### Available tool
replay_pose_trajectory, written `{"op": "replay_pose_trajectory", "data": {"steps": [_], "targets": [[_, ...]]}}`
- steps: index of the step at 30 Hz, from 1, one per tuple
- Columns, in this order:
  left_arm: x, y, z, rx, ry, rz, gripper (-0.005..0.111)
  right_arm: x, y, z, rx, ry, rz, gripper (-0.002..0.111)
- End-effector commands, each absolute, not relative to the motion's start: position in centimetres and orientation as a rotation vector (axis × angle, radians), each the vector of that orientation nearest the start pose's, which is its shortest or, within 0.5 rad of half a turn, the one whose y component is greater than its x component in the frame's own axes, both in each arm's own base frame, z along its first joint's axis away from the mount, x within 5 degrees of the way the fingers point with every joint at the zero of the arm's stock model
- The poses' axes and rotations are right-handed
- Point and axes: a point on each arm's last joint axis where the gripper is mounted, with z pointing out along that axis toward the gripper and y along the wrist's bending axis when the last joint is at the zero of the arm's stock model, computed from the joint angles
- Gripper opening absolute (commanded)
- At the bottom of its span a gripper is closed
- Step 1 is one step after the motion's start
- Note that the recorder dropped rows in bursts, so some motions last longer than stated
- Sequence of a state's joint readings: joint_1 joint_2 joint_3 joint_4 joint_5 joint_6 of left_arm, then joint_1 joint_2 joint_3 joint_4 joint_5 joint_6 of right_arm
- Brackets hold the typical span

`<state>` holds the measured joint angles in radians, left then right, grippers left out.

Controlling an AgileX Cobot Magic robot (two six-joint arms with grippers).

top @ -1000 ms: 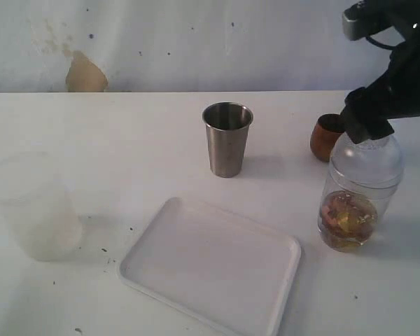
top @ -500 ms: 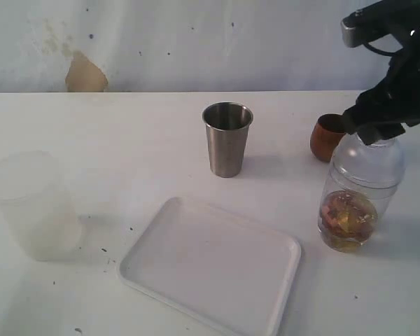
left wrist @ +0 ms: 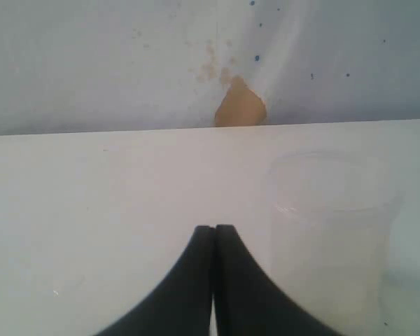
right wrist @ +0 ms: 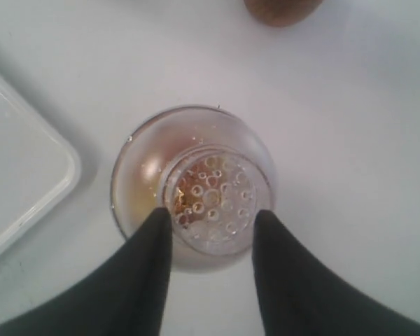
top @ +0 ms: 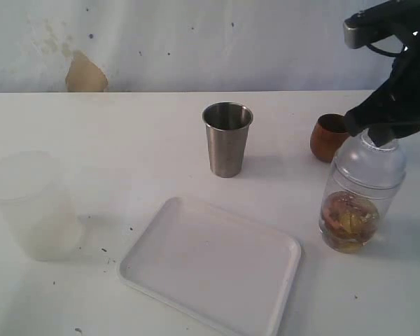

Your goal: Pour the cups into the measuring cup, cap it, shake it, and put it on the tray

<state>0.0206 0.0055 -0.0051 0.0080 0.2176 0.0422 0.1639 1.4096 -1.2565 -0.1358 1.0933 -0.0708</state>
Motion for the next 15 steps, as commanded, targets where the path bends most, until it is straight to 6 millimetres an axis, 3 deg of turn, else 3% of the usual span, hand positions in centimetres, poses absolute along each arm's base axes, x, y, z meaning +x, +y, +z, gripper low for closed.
{"op": "replay_pose_trajectory", "data": {"steps": [1,10,15], "targets": [[5.6,0.1,19.5,0.015,1.687,0.051,0.0,27.4,3.6,32.8,-0.365,2.756,-0.14,0.034],[5.6,0.1,19.5,0.015,1.687,0.051,0.0,27.3,3.6,30.8,-0.389,2.769,-0.14,0.034],[5.6,0.1,19.5,0.015,1.687,0.051,0.0,27.2,3.7,30.6,-0.386,2.778,-0.122,0.034]]}}
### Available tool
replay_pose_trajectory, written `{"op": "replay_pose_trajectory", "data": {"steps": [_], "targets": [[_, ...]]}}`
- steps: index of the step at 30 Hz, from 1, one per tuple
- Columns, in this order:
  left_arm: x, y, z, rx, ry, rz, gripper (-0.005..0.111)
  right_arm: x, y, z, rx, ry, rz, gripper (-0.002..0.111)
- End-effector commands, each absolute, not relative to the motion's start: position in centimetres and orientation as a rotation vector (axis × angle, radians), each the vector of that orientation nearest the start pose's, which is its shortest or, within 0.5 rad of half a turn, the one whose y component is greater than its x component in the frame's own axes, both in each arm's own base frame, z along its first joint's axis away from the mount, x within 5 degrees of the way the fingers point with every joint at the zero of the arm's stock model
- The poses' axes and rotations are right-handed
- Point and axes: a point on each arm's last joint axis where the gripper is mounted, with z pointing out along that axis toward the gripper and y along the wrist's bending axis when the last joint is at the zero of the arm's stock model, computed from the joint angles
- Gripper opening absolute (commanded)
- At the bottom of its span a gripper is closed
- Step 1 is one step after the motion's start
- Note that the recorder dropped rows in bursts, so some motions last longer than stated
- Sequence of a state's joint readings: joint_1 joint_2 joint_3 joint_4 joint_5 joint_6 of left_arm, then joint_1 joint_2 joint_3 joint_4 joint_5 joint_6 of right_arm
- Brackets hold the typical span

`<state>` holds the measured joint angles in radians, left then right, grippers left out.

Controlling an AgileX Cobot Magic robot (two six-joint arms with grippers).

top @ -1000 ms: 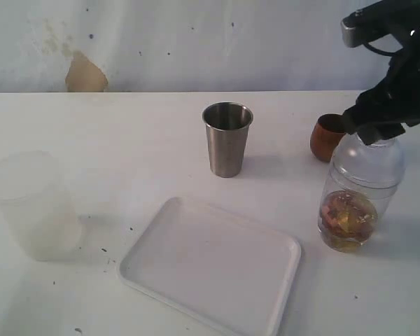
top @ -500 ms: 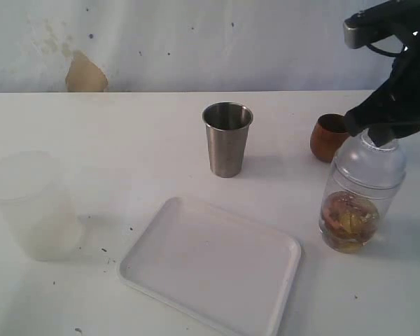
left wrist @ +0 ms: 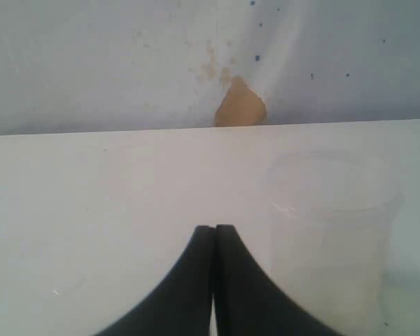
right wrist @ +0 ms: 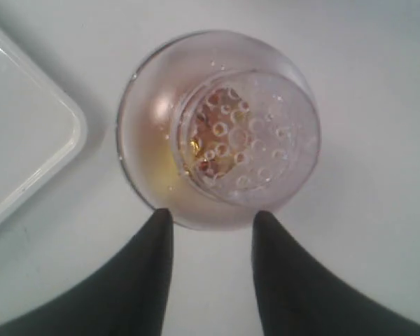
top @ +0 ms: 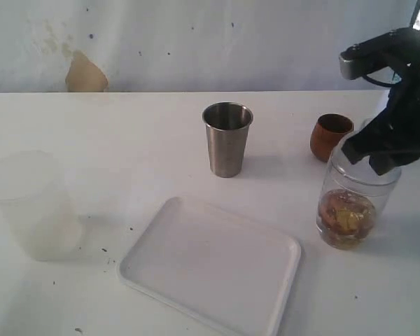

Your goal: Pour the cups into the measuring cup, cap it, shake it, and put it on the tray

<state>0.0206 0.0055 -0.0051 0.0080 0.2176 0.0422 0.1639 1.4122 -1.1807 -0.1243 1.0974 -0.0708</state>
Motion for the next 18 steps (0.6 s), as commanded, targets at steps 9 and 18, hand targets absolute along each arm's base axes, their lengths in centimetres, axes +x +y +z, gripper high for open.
{"op": "replay_pose_trajectory", "data": {"steps": [9,18], "targets": [[5.6,0.1,19.5,0.015,1.687,0.051,0.0,26.4,3.6,32.9,-0.38,2.723,-0.121,0.034],[5.6,0.1,19.5,0.015,1.687,0.051,0.0,26.7,3.7,35.6,-0.34,2.604,-0.104,0.009]]}}
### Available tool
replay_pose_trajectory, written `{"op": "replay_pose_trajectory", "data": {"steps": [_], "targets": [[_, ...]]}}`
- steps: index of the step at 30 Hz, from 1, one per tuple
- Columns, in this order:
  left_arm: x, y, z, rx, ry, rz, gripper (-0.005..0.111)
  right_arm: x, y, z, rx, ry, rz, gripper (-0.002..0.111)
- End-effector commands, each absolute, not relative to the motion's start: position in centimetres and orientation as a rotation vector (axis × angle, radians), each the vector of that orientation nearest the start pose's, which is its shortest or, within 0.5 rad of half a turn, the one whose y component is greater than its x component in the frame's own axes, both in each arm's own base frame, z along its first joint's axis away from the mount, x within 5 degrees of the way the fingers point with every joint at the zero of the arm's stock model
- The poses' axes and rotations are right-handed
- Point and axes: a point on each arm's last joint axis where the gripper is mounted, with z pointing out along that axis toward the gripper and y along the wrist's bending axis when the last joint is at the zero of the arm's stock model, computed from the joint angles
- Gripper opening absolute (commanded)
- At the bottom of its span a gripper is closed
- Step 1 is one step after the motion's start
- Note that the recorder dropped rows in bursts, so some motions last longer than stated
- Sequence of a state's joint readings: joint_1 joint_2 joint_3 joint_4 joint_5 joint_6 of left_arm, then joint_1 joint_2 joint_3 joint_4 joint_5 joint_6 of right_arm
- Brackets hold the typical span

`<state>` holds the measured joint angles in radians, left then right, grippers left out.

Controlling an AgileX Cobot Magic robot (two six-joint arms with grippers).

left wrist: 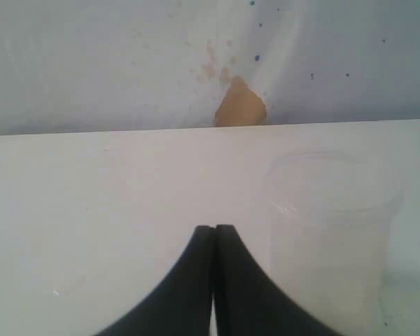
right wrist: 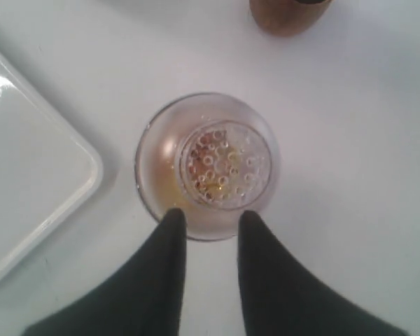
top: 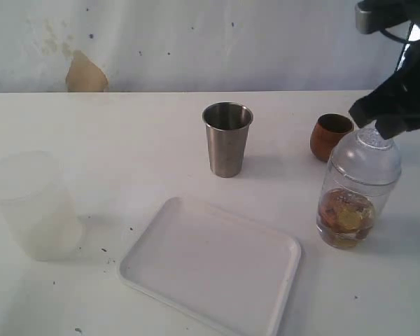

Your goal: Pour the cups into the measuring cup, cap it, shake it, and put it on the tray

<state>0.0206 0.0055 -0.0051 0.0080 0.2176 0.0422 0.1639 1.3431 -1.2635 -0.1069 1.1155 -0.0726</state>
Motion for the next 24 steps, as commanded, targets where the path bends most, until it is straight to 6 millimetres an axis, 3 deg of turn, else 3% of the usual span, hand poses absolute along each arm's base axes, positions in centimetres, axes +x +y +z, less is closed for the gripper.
{"op": "replay_pose_trajectory", "data": {"steps": [1,6,11,24], "targets": [[5.6,0.1,19.5,0.015,1.687,0.051,0.0,27.0,3.7,35.4,-0.342,2.604,-0.104,0.002],[5.6,0.1,19.5,0.015,1.687,0.051,0.0,28.9,4.0,33.4,-0.36,2.671,-0.116,0.0],[5.6,0.1,19.5,0.015,1.687,0.051,0.0,29.5,4.2,32.1,-0.368,2.734,-0.098,0.0],[5.6,0.1,19.5,0.015,1.687,0.051,0.0,29.5,4.3,31.8,-0.402,2.753,-0.099,0.0]]}}
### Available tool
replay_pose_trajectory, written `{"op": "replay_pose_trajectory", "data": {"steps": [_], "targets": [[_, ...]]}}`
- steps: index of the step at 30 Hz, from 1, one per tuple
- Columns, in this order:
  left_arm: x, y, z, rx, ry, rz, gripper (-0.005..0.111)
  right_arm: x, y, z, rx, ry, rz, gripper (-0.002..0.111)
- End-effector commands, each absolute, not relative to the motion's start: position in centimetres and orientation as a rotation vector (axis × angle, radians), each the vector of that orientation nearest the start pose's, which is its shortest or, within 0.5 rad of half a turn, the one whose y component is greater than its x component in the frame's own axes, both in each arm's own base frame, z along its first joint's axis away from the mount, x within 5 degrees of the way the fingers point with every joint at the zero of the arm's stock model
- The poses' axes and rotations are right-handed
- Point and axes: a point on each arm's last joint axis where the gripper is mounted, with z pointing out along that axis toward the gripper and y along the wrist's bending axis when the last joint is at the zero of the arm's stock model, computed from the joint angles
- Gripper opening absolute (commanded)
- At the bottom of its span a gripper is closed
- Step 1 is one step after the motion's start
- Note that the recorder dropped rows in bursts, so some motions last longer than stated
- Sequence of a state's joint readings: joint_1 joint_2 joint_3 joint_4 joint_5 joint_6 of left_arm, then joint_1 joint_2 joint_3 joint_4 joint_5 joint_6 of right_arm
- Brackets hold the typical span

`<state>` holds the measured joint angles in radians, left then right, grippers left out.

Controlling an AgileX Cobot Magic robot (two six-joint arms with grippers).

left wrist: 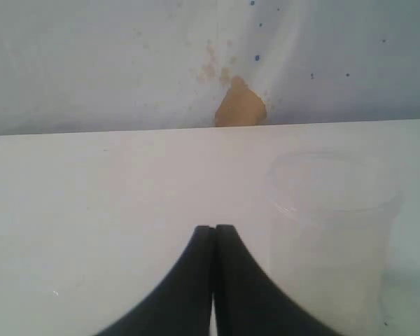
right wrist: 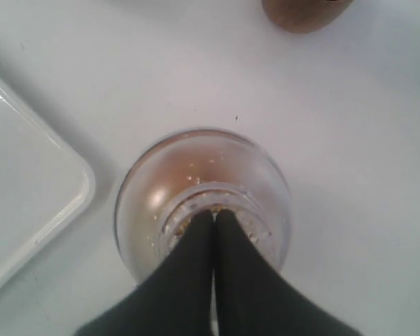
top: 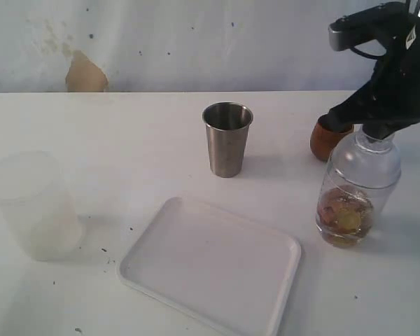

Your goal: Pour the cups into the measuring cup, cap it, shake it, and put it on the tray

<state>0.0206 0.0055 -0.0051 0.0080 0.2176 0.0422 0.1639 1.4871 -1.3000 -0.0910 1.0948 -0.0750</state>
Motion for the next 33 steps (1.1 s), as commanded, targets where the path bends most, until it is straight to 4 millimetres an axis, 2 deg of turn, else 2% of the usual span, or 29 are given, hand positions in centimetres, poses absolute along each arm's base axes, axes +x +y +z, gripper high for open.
{"op": "replay_pose_trajectory", "data": {"steps": [1,7,9,10,11,12,13,15,17,20,23,26,30,32,33], "targets": [[5.6,0.1,19.5,0.015,1.687,0.051,0.0,29.6,4.3,32.1,-0.405,2.734,-0.099,0.0],[5.6,0.1,19.5,0.015,1.687,0.051,0.0,29.6,4.3,34.5,-0.393,2.637,-0.095,0.0],[5.6,0.1,19.5,0.015,1.687,0.051,0.0,29.5,4.3,35.5,-0.393,2.611,-0.097,0.003],[5.6,0.1,19.5,0.015,1.687,0.051,0.0,29.4,4.3,35.9,-0.403,2.598,-0.1,0.008],[5.6,0.1,19.5,0.015,1.687,0.051,0.0,29.3,4.2,36.6,-0.405,2.572,-0.101,0.023],[5.6,0.1,19.5,0.015,1.687,0.051,0.0,29.2,4.2,37.1,-0.402,2.556,-0.1,0.034],[5.6,0.1,19.5,0.015,1.687,0.051,0.0,28.8,4.2,37.8,-0.396,2.534,-0.096,0.056],[5.6,0.1,19.5,0.015,1.687,0.051,0.0,28.0,4.0,39.0,-0.365,2.486,-0.087,0.079],[5.6,0.1,19.5,0.015,1.687,0.051,0.0,26.4,3.9,40.4,-0.316,2.406,-0.054,0.086],[5.6,0.1,19.5,0.015,1.687,0.051,0.0,22.6,4.2,41.9,-0.254,2.067,0.108,0.086],[5.6,0.1,19.5,0.015,1.687,0.051,0.0,18.9,3.7,39.8,-0.18,1.891,0.184,0.086],[5.6,0.1,19.5,0.015,1.687,0.051,0.0,15.6,3.0,35.4,-0.15,1.817,0.178,0.086],[5.6,0.1,19.5,0.015,1.687,0.051,0.0,13.8,2.5,30.4,-0.124,1.812,0.172,0.086],[5.6,0.1,19.5,0.015,1.687,0.051,0.0,13.5,2.4,27.3,-0.066,1.828,0.196,0.086],[5.6,0.1,19.5,0.015,1.687,0.051,0.0,13.6,2.3,26.7,-0.034,1.817,0.211,0.086]]}}
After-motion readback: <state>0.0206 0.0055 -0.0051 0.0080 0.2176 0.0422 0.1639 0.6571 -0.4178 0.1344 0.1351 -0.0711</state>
